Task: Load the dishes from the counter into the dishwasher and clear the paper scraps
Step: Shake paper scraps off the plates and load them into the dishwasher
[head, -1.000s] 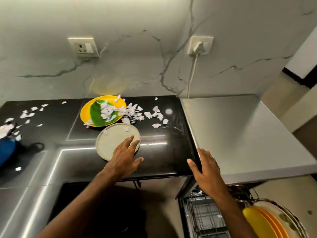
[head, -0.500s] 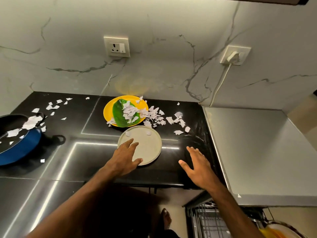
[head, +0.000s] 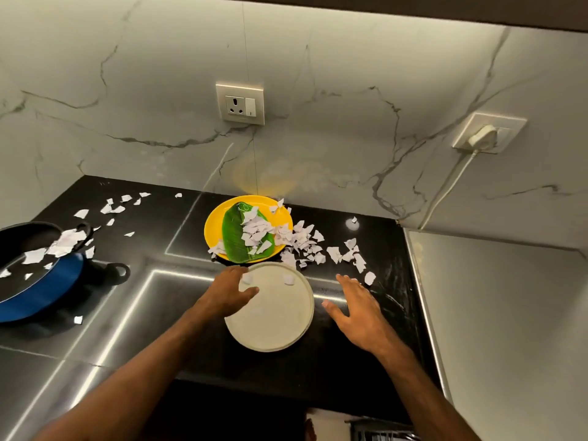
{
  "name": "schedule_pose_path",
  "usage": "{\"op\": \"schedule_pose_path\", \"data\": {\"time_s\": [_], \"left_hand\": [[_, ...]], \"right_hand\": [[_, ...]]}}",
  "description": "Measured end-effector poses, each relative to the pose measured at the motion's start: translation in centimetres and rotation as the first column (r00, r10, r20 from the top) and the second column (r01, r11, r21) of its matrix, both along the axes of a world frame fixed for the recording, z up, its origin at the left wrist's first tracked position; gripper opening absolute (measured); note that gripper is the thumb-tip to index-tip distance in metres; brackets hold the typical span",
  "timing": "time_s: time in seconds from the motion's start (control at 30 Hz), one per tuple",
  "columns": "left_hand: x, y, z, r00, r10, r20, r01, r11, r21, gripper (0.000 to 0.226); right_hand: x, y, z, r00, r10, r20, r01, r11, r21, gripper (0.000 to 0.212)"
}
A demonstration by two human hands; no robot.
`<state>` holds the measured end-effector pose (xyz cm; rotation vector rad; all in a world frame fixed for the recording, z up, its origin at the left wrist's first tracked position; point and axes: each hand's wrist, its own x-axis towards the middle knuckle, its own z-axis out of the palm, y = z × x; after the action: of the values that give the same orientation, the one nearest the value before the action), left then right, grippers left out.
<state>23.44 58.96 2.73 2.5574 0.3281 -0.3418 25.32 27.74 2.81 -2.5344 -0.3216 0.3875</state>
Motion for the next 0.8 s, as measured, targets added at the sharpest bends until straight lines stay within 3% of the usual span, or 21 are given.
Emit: {"op": "schedule_pose_path", "data": {"time_s": [0.17,0.27,0.37,0.47,0.6,0.8], "left_hand": [[3.7,0.3,-0.7,0.991,0.133,0.029,-0.132,0.991,-0.024,0.051],[5.4,0.4,-1.5,0.936,0.35,0.028,-0.344,0.93,-0.13,0.05],[6.8,1.5,-3.5,0.802,0.594,-0.07,-0.58,0.745,-0.33,0.051],[8.7,3.7,-7.5,0.683,0.716,-0.141,-0.675,0.547,-0.495,0.045],[10.0,3.0,-5.8,0.533,0.798,-0.28,-0.73,0.267,-0.63,0.038],[10.6,4.3,-7.1,0.444,0.782,-0.437,-0.764,0.076,-0.641,0.043]], "right_hand": [[3.2,0.4,0.1,0.998,0.056,-0.007,-0.056,0.998,0.008,0.077],[4.6,0.5,-0.1,0.997,0.071,-0.011,-0.071,0.997,0.014,0.077],[5.6,0.8,-0.1,0.996,0.09,-0.015,-0.09,0.996,0.017,0.077],[6.5,0.8,0.4,0.995,0.096,-0.028,-0.094,0.994,0.046,0.077],[7.8,0.4,0.5,0.997,0.073,-0.024,-0.071,0.994,0.083,0.074],[9.7,0.6,-0.4,0.995,0.077,-0.065,-0.072,0.994,0.085,0.074]]}}
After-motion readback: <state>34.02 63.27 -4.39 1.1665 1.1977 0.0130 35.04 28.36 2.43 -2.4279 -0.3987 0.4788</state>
